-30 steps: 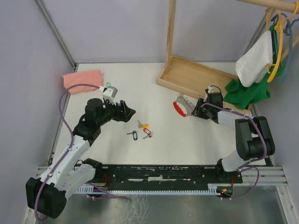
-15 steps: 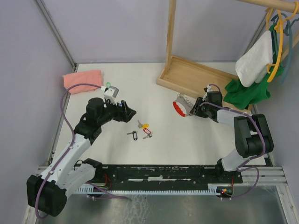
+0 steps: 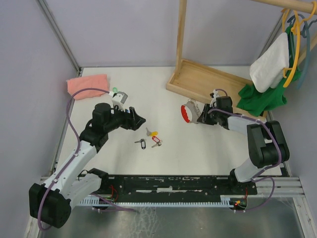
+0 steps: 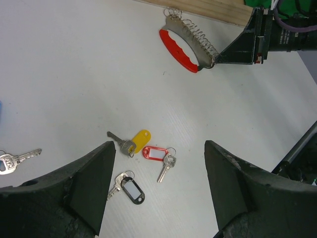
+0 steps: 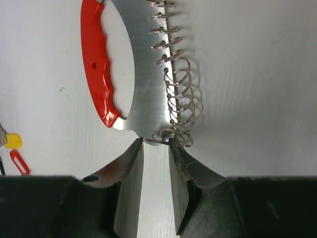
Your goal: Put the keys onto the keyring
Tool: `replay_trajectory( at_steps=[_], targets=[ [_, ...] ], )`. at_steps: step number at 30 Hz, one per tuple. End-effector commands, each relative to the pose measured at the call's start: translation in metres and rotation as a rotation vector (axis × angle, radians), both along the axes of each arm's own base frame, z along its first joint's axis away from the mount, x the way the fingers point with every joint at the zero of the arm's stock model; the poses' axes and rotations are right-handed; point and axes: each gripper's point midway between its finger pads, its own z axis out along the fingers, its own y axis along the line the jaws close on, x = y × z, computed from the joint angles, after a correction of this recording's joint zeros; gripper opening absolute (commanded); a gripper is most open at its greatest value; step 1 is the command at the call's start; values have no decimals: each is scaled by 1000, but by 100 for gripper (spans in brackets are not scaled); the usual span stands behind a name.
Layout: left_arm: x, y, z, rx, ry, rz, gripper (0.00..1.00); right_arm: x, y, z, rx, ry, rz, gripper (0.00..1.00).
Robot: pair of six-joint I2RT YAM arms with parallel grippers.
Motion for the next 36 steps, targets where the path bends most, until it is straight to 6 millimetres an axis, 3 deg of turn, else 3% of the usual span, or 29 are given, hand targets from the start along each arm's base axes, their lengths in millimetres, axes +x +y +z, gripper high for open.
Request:
replay_trajectory(
  at_steps=[1, 15, 23, 30, 36],
  targets=[
    [2, -10, 24, -62, -29, -37, 79, 12, 17, 20, -3, -73, 69, 35],
    [7, -23, 5, -118, 101, -40, 78, 13, 32, 34, -144, -118, 183, 47],
    [2, -76, -15, -172, 195, -132, 74, 23, 39, 36, -160, -118, 228, 47],
    [-1, -118, -39, -156, 261, -203, 71, 15, 36, 21, -178, -53, 245, 46],
    [4, -140, -60, -164, 310, -229, 67, 6, 37, 6, -182, 14, 244, 46]
  ],
)
